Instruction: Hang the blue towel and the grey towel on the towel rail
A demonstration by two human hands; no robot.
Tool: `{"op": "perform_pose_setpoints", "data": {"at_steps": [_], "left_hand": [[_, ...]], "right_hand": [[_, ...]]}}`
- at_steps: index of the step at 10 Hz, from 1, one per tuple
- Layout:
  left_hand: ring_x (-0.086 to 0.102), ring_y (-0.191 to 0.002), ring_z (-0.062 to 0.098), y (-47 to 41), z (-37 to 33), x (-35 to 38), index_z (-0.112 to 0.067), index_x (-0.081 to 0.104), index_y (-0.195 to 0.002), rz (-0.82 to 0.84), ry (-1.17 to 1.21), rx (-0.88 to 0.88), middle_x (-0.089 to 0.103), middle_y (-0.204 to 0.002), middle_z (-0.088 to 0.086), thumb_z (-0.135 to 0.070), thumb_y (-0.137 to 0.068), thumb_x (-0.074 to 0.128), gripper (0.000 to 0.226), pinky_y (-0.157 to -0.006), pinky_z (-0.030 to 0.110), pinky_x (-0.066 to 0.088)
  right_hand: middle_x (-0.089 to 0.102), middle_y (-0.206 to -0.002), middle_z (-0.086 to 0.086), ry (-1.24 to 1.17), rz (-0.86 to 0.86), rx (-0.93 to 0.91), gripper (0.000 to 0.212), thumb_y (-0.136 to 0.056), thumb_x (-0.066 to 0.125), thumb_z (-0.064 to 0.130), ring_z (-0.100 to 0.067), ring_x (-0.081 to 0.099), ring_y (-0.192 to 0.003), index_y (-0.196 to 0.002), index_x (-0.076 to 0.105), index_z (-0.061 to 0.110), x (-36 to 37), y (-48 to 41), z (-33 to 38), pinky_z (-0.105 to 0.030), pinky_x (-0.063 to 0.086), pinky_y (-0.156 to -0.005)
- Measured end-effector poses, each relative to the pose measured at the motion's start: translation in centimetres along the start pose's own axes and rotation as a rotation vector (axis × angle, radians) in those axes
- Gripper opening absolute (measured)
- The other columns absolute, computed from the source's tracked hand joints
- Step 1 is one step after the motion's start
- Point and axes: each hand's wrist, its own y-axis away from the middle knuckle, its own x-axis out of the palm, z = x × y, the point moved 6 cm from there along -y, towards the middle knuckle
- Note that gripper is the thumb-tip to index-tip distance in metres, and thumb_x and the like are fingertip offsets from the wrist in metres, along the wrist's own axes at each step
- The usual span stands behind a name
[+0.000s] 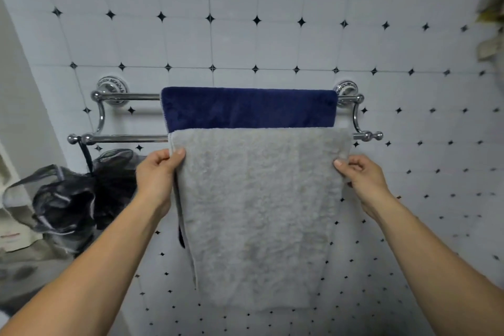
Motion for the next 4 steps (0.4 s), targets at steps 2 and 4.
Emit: {"op": "perform_pose_setpoints", "data": {"at_steps": [2, 4], "left_hand": [[0.063, -0.087, 0.004, 1.8, -0.6, -1.3, -0.009, 0.054, -0.122, -0.08, -0.142, 0.043, 0.065, -0.099, -0.003, -0.008, -0.086, 0.069, 0.039, -0.092, 0.027, 0.049], [0.069, -0.083, 0.013, 7.1, 0.9, -4.3, -0.015, 0.054, -0.116, -0.023, -0.323, 0.076, 0.068, -0.102, 0.004, -0.005, -0.089, 0.064, 0.031, -0.071, 0.026, 0.054]], "right_hand": [[0.064, -0.093, 0.003, 0.045, -0.073, -0.036, 0.025, -0.079, 0.081, 0.028, -0.008, 0.062, -0.081, -0.089, 0.058, 0.026, -0.6, 1.3, -0.4, -0.018, 0.047, -0.069], [0.064, -0.086, -0.007, 0.067, -0.045, 0.002, 0.021, -0.082, 0.079, 0.024, -0.016, 0.061, -0.076, -0.082, 0.058, 0.022, -0.3, 5.6, -4.0, -0.027, 0.051, -0.075]]}}
